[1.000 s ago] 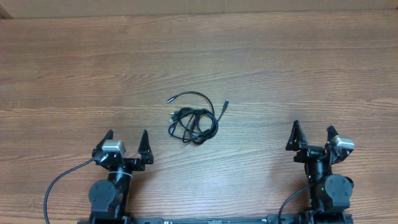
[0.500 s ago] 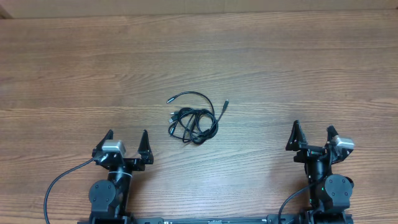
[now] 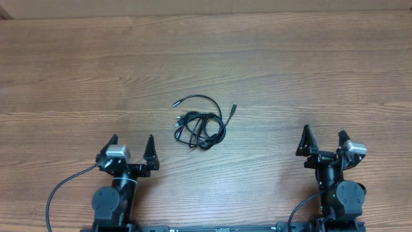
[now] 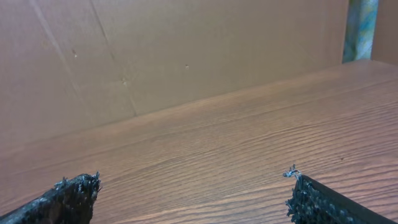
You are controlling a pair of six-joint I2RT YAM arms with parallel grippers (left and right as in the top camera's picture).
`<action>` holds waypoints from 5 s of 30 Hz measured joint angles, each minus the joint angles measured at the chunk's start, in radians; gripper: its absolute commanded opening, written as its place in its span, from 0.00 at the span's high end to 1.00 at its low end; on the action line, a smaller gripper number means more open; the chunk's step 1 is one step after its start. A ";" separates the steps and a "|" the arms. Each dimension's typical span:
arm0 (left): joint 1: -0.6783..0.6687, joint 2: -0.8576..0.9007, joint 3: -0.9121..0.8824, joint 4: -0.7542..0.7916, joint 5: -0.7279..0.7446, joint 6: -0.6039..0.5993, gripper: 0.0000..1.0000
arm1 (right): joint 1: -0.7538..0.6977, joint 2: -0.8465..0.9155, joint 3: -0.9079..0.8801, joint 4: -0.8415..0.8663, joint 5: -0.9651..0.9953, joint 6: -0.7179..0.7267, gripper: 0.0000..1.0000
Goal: Untangle cables
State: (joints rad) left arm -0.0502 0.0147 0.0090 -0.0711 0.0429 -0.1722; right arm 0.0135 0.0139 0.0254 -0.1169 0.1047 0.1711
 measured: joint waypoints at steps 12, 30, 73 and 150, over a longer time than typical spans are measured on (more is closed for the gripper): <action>0.000 0.000 0.008 -0.020 0.060 0.000 0.00 | 0.000 0.000 0.000 0.000 0.000 -0.001 0.00; 0.000 0.054 0.236 -0.233 0.081 0.069 0.00 | 0.000 0.000 0.000 0.000 0.000 0.000 0.00; 0.000 0.768 0.753 -0.552 0.153 0.125 0.00 | 0.000 0.000 0.000 0.000 0.000 0.000 0.00; -0.280 1.668 1.110 -0.665 0.035 0.050 0.00 | 0.000 0.000 0.000 0.000 0.000 0.000 0.00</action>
State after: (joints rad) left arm -0.3305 1.6825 1.1194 -0.7361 0.0776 -0.1219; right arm 0.0135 0.0135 0.0254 -0.1165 0.1047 0.1707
